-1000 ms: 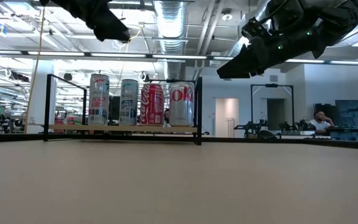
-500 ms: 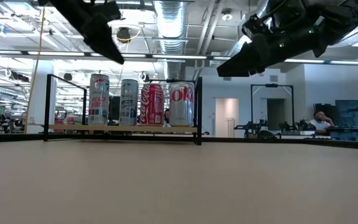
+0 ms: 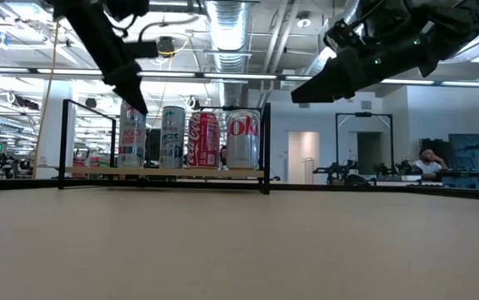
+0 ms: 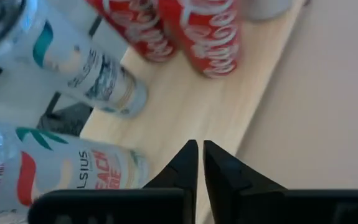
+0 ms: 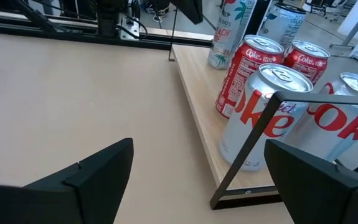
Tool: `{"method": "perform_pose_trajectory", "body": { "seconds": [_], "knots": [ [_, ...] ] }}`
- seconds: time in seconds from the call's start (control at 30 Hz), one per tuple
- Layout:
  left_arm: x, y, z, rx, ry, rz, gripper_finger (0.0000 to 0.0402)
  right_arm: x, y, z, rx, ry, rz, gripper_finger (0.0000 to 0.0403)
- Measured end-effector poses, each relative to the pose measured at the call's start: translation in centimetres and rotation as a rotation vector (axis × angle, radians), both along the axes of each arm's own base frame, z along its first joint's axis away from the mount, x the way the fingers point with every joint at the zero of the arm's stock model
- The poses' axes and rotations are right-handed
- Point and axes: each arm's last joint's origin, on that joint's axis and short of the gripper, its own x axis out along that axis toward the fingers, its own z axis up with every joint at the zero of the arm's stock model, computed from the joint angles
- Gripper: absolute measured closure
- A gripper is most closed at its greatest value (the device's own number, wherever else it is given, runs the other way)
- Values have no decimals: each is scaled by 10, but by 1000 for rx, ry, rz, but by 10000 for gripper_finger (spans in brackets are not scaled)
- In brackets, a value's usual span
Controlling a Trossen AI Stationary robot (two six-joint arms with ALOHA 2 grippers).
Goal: Place canned beverage on shelf
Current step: Put the top white and pink soda can on the shelf
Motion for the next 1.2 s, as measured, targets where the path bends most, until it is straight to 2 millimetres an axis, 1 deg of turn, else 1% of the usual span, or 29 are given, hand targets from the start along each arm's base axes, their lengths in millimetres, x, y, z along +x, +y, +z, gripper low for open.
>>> {"method": "perform_pose_trajectory", "body": {
  "seconds": [0.23,0.43,0.63,0.87,1.2],
  "knots": [
    [5,19,-18,-21,97,73,401,0,0,0,-10,3,3,19],
    [3,33,-27,-15,161,135,401,0,0,0,-10,6,3,19],
    [1,43,-28,22,173,178,401,-1,0,-3,-1,32,3,19],
    [-3,48,-27,23,172,209,402,-2,1,-6,29,63,-1,19],
    [-9,56,-28,17,176,245,401,-1,8,-7,54,68,17,19]
  ]
}}
